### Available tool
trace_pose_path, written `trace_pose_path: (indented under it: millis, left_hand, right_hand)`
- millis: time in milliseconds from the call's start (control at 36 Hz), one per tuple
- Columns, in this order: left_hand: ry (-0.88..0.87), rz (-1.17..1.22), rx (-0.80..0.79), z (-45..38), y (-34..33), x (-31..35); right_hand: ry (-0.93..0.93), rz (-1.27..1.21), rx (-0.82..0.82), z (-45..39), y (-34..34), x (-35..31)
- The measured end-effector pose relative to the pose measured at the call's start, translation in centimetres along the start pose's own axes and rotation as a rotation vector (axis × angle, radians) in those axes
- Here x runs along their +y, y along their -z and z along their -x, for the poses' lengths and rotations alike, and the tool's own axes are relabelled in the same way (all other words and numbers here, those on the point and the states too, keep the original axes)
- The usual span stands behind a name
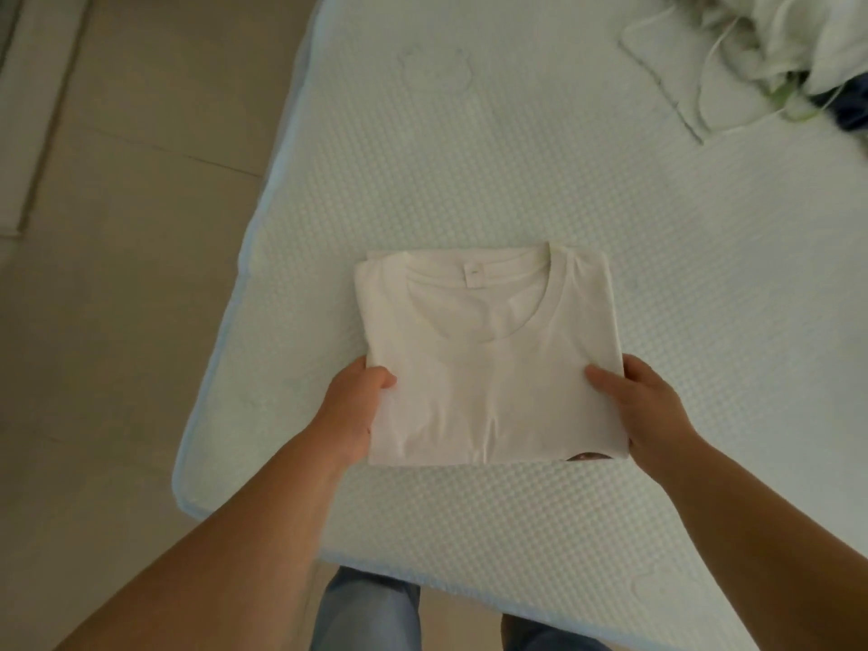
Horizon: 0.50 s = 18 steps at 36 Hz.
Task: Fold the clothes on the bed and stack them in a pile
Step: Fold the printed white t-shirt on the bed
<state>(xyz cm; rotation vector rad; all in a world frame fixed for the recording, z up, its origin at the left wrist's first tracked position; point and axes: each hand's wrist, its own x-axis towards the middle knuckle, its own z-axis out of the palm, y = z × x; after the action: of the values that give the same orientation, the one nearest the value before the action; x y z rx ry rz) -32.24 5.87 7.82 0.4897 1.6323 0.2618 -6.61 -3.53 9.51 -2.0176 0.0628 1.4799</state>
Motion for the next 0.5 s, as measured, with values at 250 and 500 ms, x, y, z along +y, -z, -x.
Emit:
trace_pose_path:
  millis: [250, 500]
  left_hand:
    - [-0.542, -0.33, 0.025, -0.7, 1.3, 12.4]
    - [-0.702, -0.284, 0.132, -7.1, 1.8, 21.9]
  right_hand:
    - [0.34, -0.006, 0.05, 2.2, -3.6, -7.1]
    - [0.465, -0.005, 0.112, -5.4, -9.9, -14.3]
